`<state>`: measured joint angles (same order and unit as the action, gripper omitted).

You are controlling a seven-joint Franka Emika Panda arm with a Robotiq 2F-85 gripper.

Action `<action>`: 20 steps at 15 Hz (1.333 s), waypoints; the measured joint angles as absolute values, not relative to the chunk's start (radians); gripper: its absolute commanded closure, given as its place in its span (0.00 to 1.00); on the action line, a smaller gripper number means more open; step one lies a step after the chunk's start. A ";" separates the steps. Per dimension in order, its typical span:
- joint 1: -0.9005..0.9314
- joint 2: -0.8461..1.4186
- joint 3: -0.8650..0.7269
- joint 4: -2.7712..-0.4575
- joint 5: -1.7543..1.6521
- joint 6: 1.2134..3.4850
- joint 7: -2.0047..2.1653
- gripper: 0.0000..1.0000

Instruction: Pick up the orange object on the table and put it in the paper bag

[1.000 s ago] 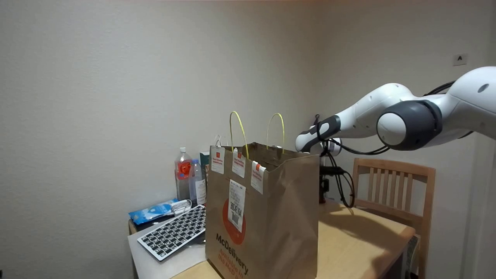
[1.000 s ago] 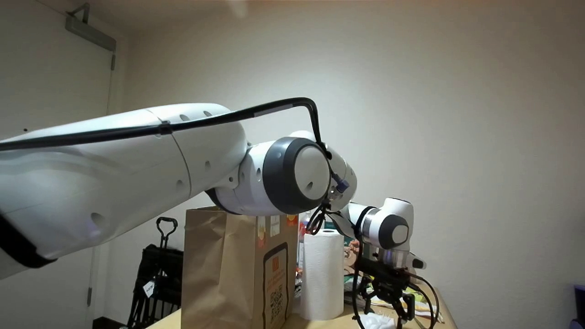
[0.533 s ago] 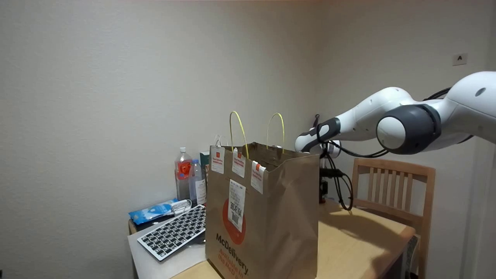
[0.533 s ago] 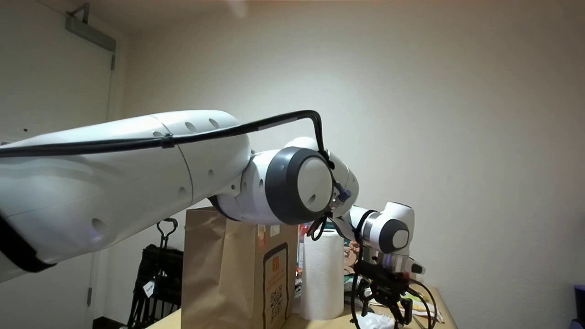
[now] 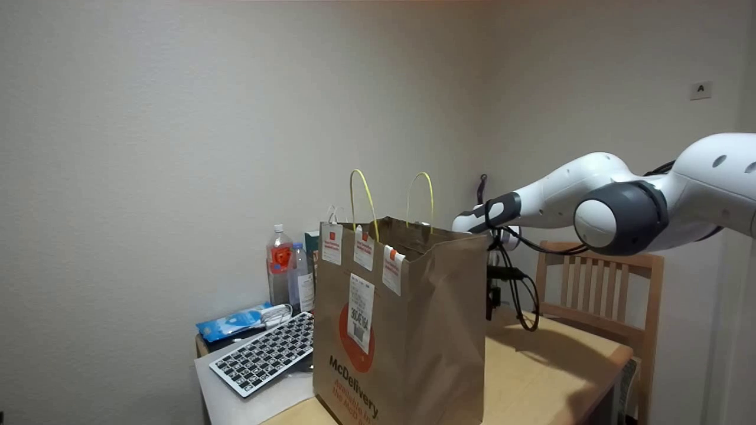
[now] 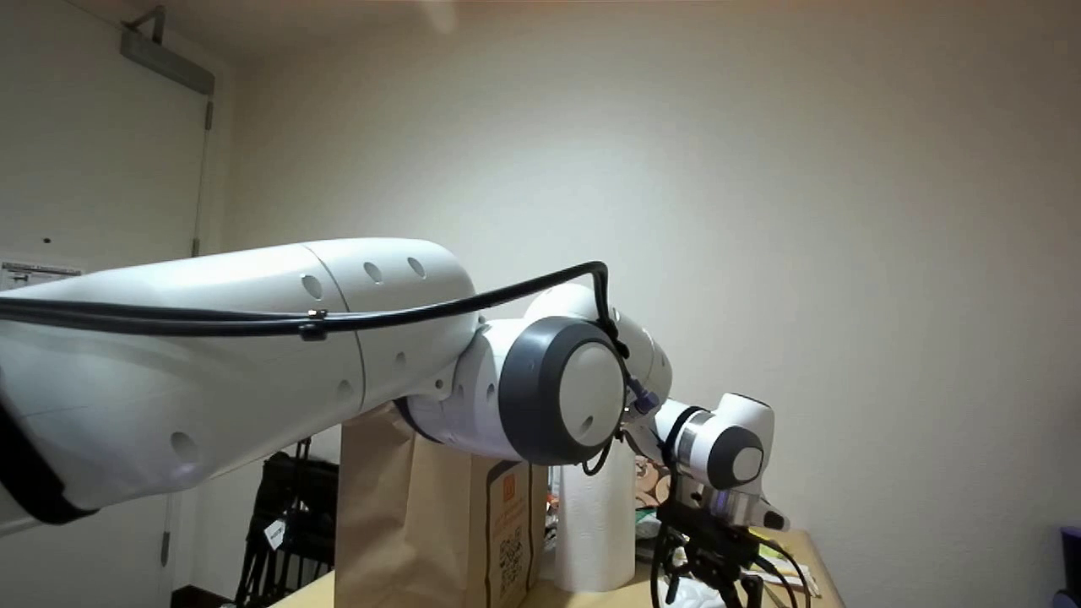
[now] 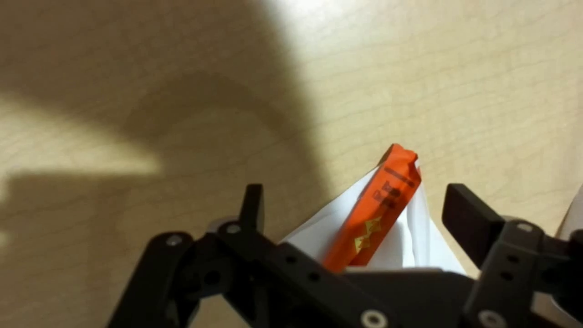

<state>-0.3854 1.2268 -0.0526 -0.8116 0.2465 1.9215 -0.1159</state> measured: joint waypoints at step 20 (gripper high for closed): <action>-0.254 1.255 -0.241 -0.812 0.175 2.133 0.322 0.00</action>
